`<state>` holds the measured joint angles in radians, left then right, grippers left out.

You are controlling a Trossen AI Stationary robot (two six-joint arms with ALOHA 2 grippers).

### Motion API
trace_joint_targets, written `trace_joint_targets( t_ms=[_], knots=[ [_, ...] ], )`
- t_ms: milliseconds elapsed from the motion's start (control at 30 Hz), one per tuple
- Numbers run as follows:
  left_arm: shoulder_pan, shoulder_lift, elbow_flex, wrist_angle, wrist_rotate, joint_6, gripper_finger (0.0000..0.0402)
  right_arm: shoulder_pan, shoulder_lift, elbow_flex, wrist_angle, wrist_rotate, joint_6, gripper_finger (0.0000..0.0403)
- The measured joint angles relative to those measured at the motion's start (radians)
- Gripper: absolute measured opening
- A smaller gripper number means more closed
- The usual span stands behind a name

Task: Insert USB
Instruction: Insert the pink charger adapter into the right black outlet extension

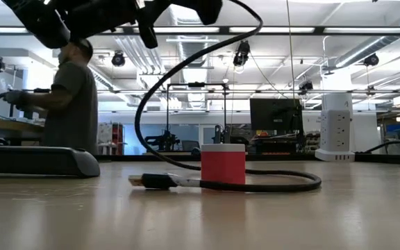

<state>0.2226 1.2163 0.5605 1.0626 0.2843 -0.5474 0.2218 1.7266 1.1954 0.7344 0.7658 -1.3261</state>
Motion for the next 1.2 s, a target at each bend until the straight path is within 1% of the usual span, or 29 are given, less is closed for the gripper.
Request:
trace_joint_targets(
  t_ms=[67,133,300,400,500,900,1067,1200],
  knots=[
    [0.000,0.000,-0.004,-0.001,0.007,-0.023,0.0100,0.000,0.033,0.044,0.000,0.014,-0.058,0.0340],
    [-0.002,0.000,-0.006,-0.001,0.014,-0.027,0.0100,-0.005,0.063,0.088,-0.004,0.038,-0.080,0.0339],
    [-0.007,0.000,-0.007,0.001,0.056,-0.042,0.0100,-0.032,0.115,0.184,0.003,0.084,-0.076,0.0339],
    [-0.006,-0.004,-0.007,0.004,0.079,-0.043,0.0100,-0.040,0.124,0.205,-0.003,0.084,-0.046,0.0338],
    [-0.007,-0.007,-0.007,0.009,0.087,-0.043,0.0100,-0.041,0.125,0.208,0.002,0.067,-0.028,0.0329],
    [-0.006,-0.007,-0.008,0.014,0.108,-0.062,0.0100,-0.052,0.124,0.206,-0.025,0.059,0.020,0.0256],
    [-0.006,-0.007,-0.008,0.016,0.111,-0.062,0.0100,-0.053,0.124,0.206,-0.037,0.049,0.020,0.0219],
    [-0.006,-0.007,-0.008,0.016,0.117,-0.051,0.0100,-0.054,0.123,0.206,-0.057,0.043,0.065,0.0191]
  ],
)
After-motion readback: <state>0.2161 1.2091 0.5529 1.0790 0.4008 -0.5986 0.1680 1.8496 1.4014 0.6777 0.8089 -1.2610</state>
